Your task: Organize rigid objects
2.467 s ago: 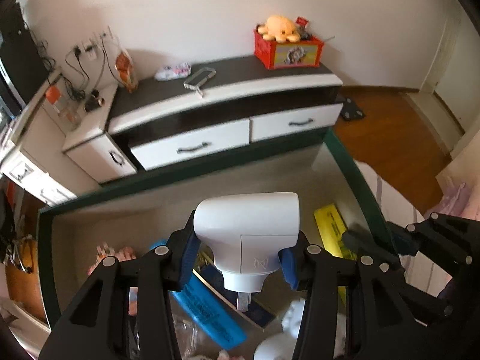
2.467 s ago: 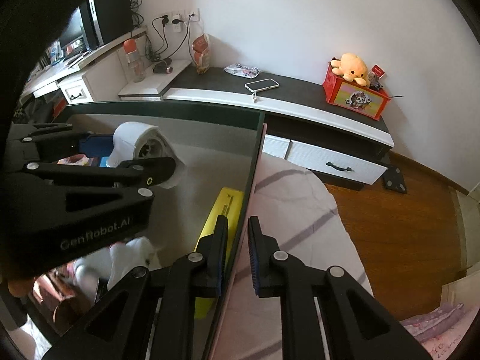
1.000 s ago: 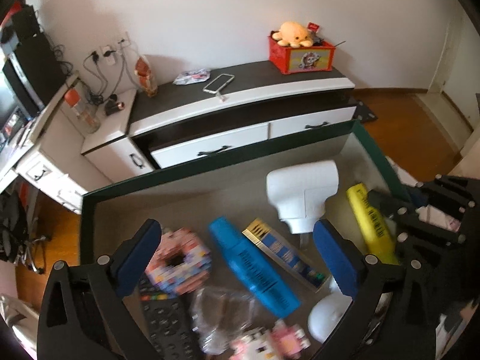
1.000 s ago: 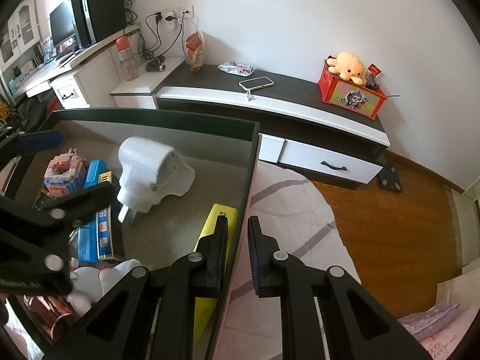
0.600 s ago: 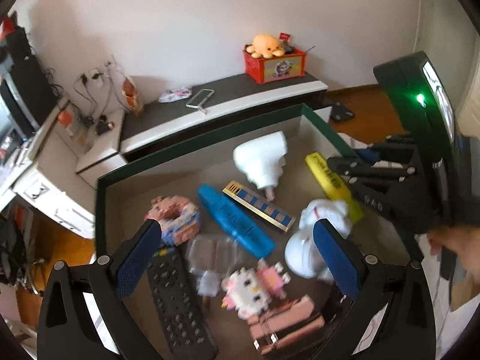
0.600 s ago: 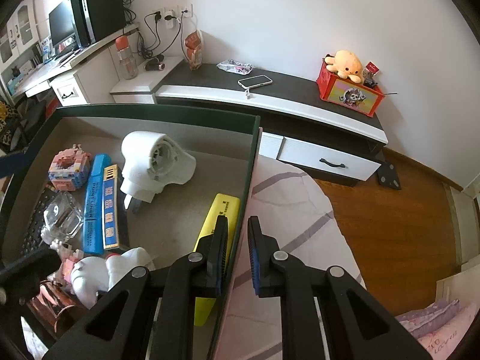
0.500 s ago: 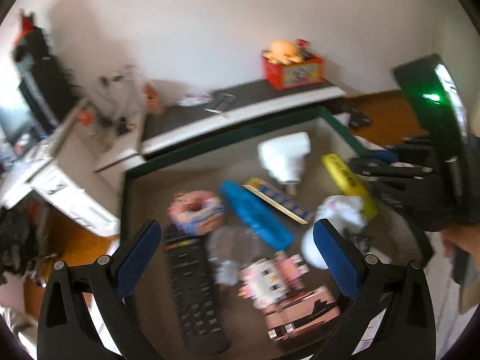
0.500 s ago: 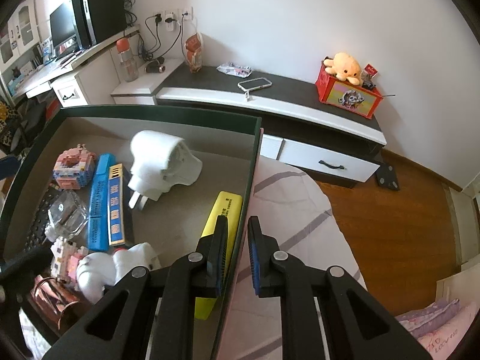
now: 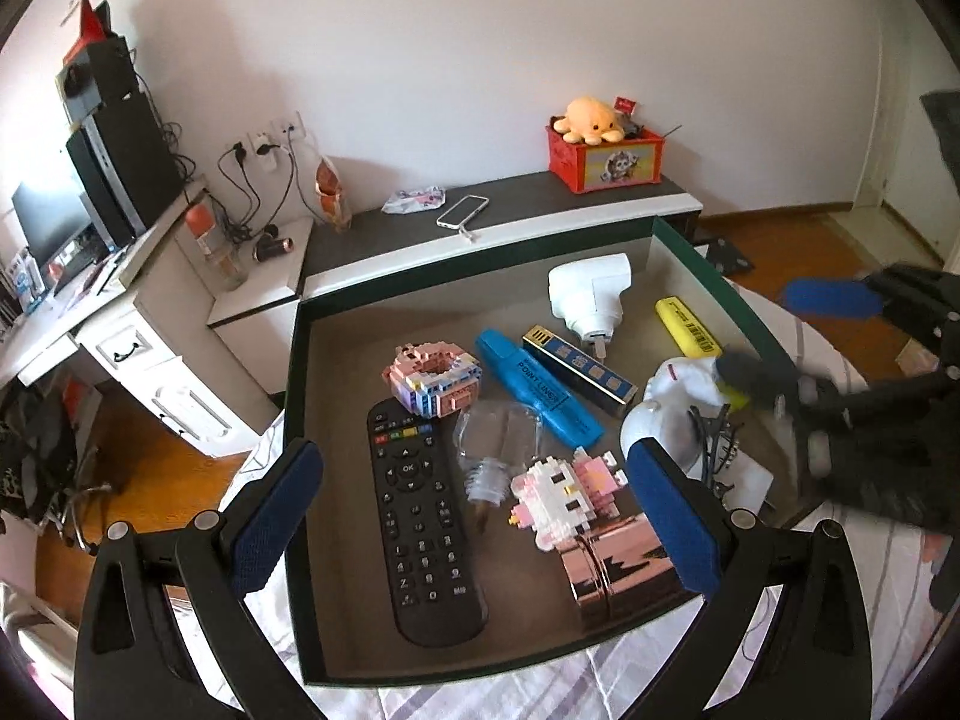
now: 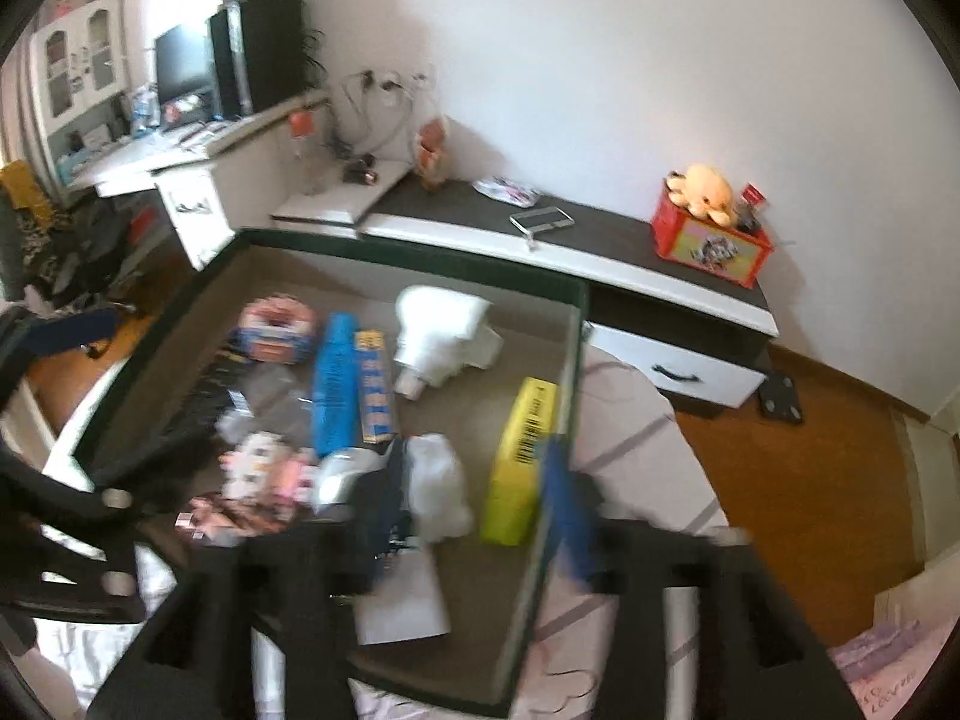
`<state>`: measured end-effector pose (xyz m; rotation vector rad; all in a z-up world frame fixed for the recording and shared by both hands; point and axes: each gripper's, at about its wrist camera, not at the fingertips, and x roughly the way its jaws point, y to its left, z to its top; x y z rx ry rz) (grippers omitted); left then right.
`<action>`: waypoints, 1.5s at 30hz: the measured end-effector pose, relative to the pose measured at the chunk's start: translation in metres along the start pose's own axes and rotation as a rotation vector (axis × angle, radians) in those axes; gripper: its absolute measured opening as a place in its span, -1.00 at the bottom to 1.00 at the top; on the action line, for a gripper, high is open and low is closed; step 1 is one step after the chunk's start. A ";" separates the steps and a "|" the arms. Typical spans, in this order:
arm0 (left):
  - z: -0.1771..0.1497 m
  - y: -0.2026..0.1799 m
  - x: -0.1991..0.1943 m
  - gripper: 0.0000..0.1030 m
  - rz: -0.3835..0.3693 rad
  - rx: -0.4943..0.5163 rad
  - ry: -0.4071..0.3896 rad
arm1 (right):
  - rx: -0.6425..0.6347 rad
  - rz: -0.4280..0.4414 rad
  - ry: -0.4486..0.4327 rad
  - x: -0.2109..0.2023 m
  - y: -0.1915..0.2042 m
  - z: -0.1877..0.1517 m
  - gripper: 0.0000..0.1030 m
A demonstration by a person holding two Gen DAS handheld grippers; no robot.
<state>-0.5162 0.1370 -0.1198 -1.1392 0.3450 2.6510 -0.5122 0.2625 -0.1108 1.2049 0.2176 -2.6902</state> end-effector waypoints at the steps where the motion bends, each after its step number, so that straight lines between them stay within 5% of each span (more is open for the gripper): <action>1: -0.001 0.002 -0.002 0.99 -0.008 -0.008 -0.004 | -0.009 -0.028 -0.014 -0.004 0.003 0.000 0.74; 4: -0.002 0.008 -0.010 0.99 -0.016 -0.037 -0.012 | -0.020 -0.098 -0.021 -0.009 0.004 0.002 1.00; 18: -0.017 0.018 -0.033 1.00 0.004 -0.084 -0.087 | -0.005 -0.005 -0.055 -0.038 0.018 -0.016 1.00; 32: -0.036 0.013 -0.069 1.00 0.012 -0.176 -0.220 | 0.035 -0.007 -0.121 -0.075 0.030 -0.033 1.00; 45: -0.068 -0.001 -0.142 1.00 0.024 -0.172 -0.319 | 0.022 -0.009 -0.219 -0.140 0.047 -0.065 1.00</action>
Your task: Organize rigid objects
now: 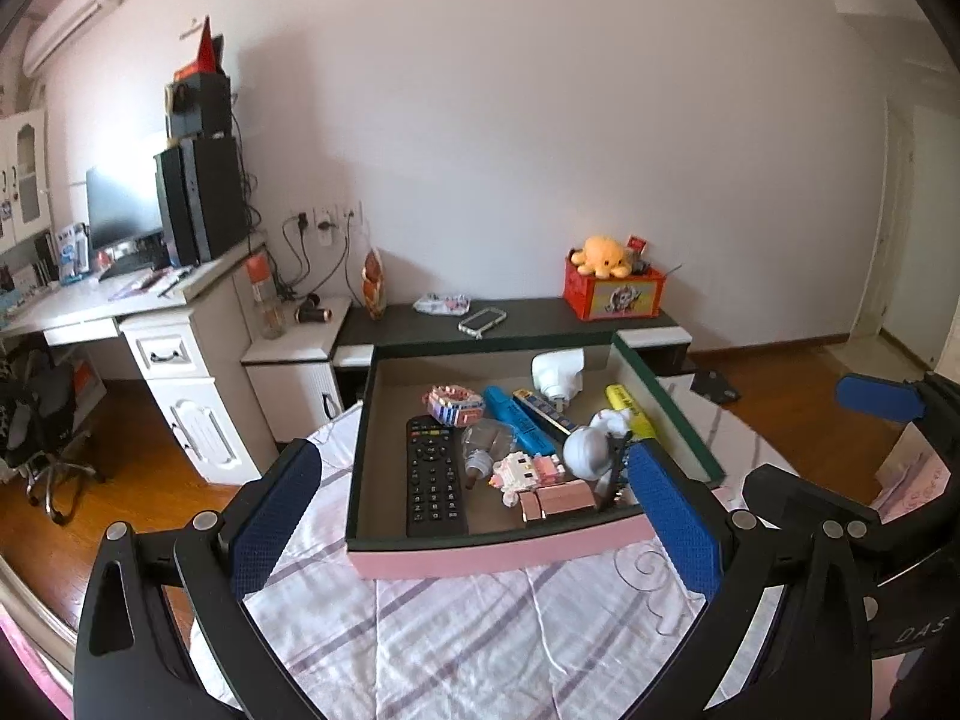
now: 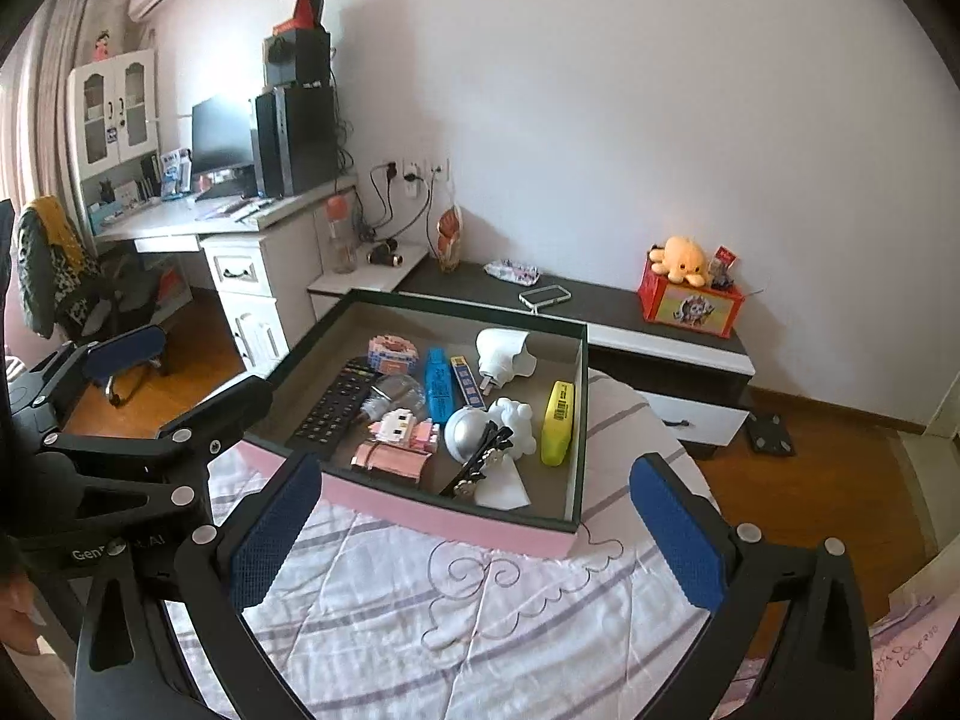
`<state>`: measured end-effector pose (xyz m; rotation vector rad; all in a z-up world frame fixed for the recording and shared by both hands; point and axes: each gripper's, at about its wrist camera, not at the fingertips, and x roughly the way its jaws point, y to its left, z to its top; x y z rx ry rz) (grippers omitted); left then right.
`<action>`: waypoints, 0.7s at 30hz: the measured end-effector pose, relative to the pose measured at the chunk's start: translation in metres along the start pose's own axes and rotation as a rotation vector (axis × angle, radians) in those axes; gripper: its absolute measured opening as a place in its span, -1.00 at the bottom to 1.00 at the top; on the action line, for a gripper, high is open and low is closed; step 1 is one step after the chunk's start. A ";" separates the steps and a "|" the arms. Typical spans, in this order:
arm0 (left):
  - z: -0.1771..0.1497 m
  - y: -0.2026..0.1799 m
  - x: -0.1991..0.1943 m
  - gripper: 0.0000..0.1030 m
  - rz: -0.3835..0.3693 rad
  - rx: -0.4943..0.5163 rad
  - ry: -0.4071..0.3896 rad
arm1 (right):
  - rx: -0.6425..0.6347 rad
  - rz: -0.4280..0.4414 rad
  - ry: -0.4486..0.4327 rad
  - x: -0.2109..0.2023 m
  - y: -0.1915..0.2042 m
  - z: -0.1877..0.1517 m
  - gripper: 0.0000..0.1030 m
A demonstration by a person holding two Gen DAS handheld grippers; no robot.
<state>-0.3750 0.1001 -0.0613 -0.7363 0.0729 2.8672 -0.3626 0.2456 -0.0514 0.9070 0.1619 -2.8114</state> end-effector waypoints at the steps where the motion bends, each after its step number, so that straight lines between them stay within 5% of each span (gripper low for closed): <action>1: 0.000 0.000 -0.009 1.00 0.003 0.003 -0.013 | -0.001 0.000 -0.008 -0.007 0.002 -0.001 1.00; 21: -0.011 -0.004 -0.179 1.00 0.087 0.034 -0.230 | -0.010 0.035 -0.222 -0.148 0.047 -0.025 1.00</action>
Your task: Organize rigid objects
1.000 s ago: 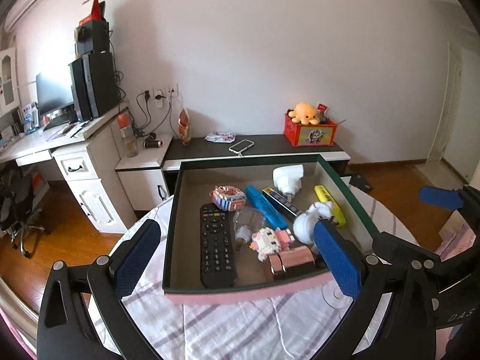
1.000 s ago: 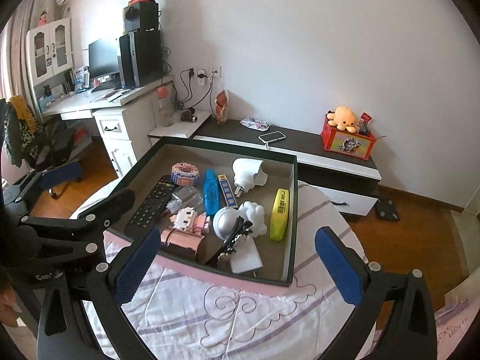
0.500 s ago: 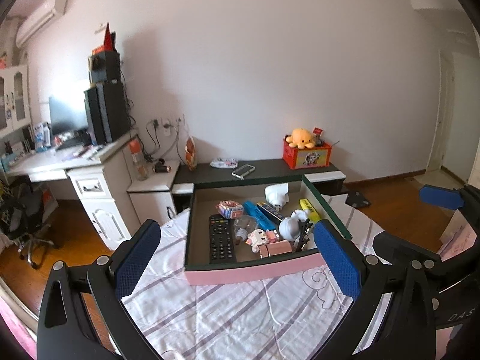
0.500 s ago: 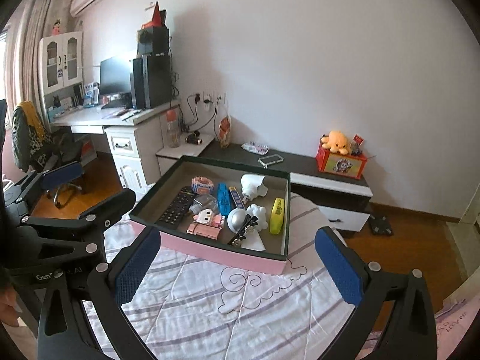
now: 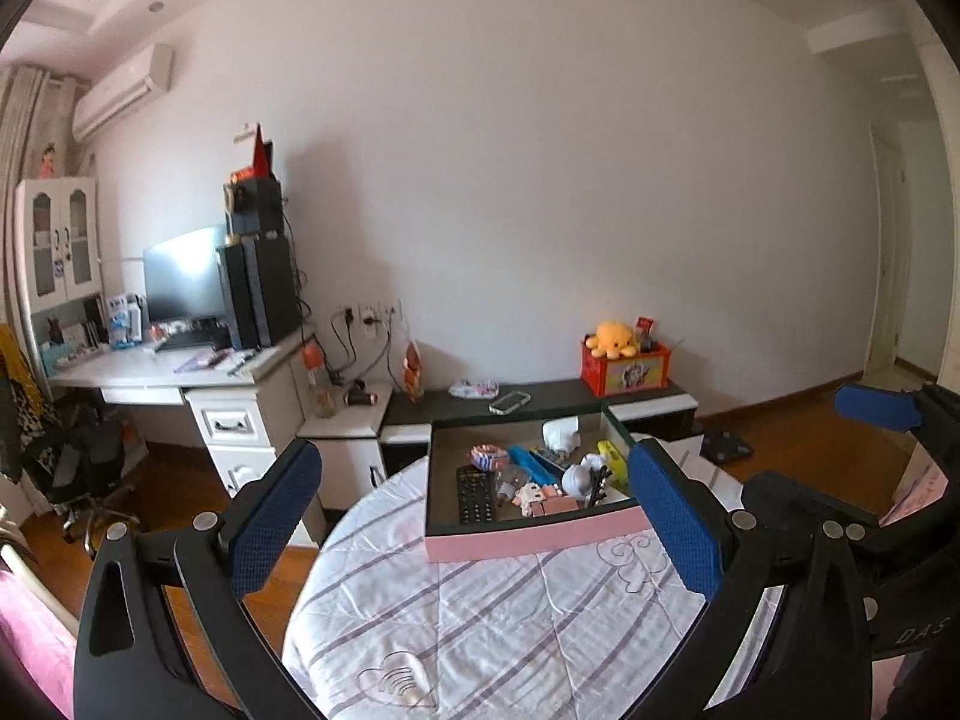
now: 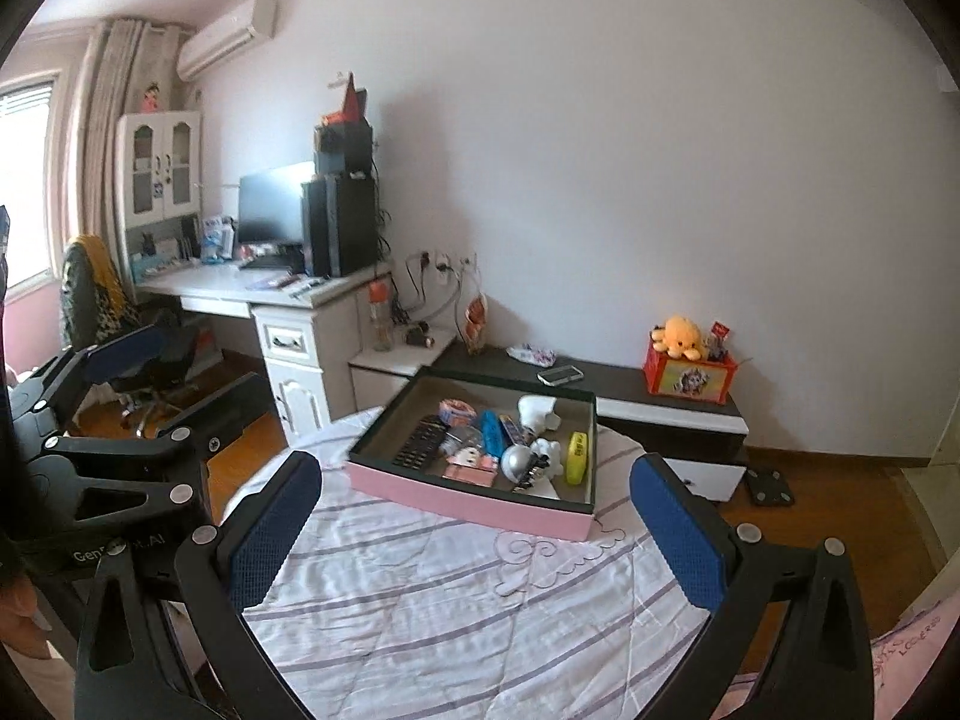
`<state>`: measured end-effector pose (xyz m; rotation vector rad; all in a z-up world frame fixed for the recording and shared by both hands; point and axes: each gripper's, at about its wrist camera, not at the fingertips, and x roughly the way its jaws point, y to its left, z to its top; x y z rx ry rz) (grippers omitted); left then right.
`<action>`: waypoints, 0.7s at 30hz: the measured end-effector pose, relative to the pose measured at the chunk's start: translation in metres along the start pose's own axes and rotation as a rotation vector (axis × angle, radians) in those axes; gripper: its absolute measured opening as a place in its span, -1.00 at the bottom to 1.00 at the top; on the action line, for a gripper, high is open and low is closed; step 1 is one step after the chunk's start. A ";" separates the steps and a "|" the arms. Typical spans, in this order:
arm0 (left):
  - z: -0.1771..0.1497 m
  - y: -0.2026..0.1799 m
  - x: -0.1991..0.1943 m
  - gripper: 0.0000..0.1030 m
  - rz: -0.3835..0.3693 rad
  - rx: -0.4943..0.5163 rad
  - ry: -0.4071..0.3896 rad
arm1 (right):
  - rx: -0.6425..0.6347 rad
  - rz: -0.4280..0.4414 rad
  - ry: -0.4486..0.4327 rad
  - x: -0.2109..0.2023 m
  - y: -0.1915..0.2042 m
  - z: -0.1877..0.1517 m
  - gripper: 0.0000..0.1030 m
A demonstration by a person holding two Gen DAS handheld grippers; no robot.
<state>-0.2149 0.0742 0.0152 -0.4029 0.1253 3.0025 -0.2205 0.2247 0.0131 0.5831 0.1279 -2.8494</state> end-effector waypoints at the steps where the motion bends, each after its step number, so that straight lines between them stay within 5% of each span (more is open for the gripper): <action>1: 0.001 0.000 -0.008 1.00 0.006 0.005 -0.013 | -0.002 0.001 -0.013 -0.008 0.003 0.000 1.00; 21: -0.001 0.009 -0.138 1.00 0.067 0.005 -0.152 | -0.067 -0.029 -0.170 -0.119 0.055 -0.010 1.00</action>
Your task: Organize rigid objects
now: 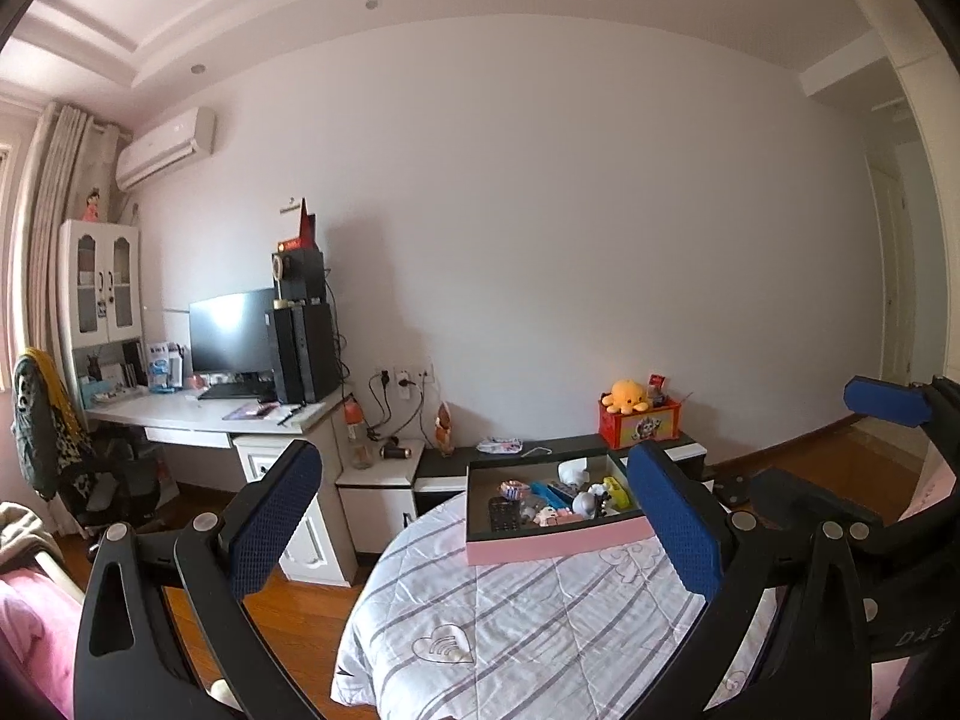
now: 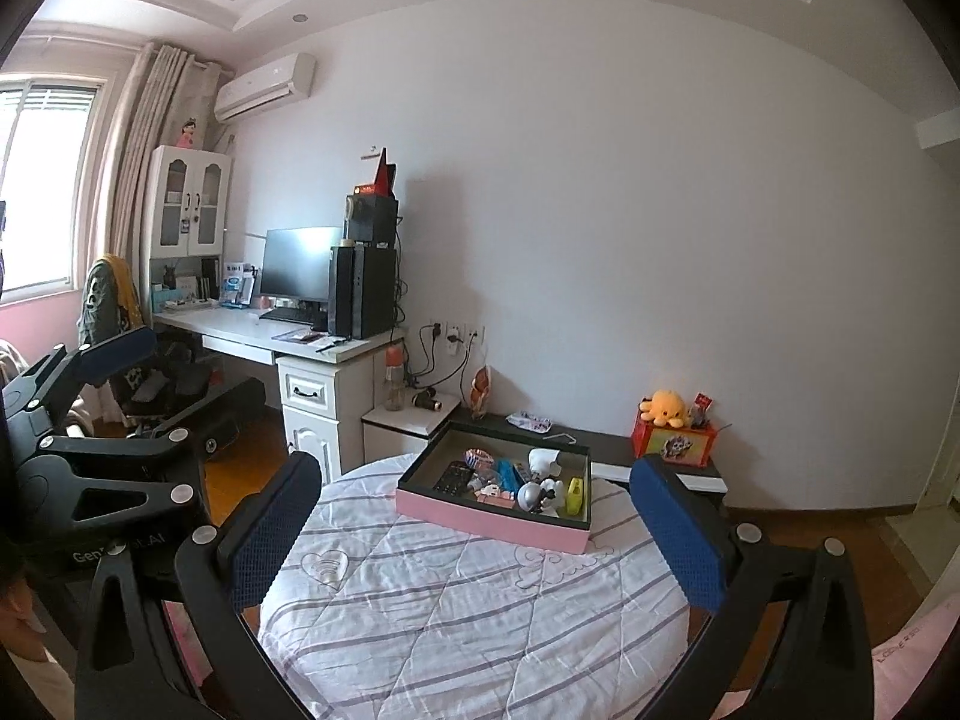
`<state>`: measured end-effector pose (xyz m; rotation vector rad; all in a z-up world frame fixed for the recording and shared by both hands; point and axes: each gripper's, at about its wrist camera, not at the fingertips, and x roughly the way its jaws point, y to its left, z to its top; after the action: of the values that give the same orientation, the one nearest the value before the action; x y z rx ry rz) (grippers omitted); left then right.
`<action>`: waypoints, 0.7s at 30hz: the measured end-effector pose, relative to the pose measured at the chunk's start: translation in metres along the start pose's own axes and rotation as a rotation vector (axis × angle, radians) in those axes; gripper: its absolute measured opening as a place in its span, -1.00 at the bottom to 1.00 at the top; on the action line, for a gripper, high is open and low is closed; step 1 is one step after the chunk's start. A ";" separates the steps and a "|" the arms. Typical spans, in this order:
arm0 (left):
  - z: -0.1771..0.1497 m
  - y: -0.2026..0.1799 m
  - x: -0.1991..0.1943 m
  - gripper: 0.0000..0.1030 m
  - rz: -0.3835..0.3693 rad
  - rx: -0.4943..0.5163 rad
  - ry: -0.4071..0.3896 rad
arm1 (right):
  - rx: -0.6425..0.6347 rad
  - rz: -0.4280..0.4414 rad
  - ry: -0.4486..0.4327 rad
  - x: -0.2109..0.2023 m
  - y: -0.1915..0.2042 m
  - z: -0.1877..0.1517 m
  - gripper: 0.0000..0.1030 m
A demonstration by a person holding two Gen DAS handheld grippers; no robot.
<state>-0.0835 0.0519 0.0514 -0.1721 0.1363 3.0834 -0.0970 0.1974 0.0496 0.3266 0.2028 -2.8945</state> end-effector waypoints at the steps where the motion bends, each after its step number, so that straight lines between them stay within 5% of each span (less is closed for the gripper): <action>1: 0.002 0.000 -0.003 1.00 0.005 0.004 0.000 | -0.003 -0.003 -0.006 -0.003 0.002 0.002 1.00; 21: 0.037 0.004 -0.030 1.00 0.103 0.043 -0.106 | -0.017 0.013 -0.118 -0.019 0.007 0.034 1.00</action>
<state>-0.0583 0.0496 0.0914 -0.0003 0.2130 3.1801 -0.0839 0.1894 0.0865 0.1530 0.2047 -2.8866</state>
